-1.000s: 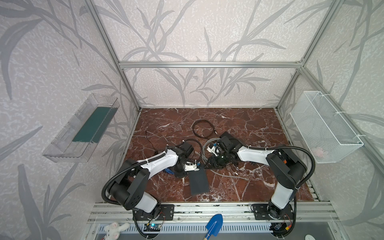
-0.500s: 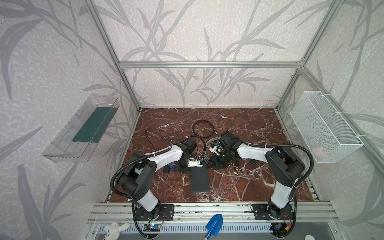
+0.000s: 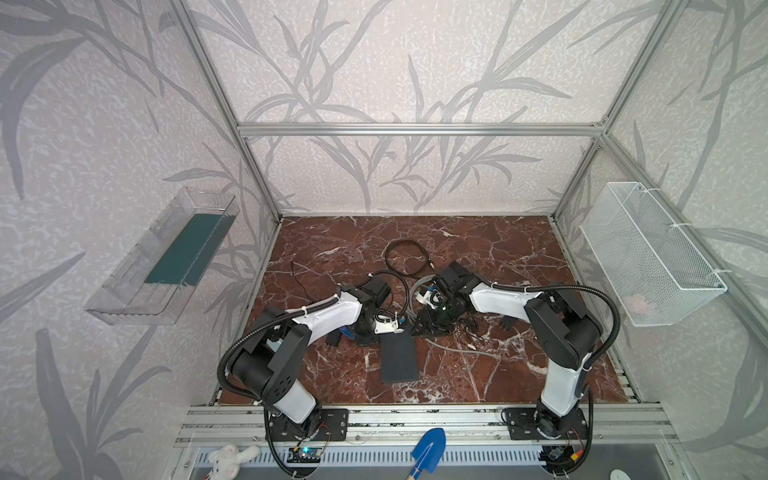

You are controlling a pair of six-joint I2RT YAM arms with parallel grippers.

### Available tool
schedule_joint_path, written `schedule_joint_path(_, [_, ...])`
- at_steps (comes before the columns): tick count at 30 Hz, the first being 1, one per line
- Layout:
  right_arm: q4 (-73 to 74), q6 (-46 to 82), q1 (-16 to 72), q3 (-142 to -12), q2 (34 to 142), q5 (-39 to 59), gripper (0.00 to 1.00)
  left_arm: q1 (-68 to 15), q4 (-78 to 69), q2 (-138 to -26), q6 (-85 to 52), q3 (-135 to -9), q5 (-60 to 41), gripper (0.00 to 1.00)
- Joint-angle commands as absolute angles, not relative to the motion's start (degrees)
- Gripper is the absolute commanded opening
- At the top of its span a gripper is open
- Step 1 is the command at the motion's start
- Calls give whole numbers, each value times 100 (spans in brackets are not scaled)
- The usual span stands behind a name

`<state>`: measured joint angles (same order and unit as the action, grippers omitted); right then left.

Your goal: Insert the plug into the switch port

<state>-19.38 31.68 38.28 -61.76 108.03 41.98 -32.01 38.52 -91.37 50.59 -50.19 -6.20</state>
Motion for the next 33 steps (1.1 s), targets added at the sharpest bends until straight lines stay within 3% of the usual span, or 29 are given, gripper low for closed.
schedule_joint_path(1, [-936,2988,4104,-5977,11026,4069,53,-3295,2637,-9341,5267,-5111,-1609,0])
schedule_joint_path(5, [-702,3081,4111,-5869,10988,3945,53,-3290,2673,-9374,5274,-5142,-1696,0])
schedule_joint_path(13, [-1254,3141,4365,-6140,11237,3456,43,-3199,2547,-9312,5135,-4975,-1889,0])
schedule_joint_path(22, [-1941,3284,4298,-6118,10088,2870,47,-2965,2810,-9211,5212,-4953,-1847,0])
schedule_joint_path(33, [-1258,3569,4298,-6109,10897,2752,41,-2963,2913,-9322,5287,-5057,-2070,0])
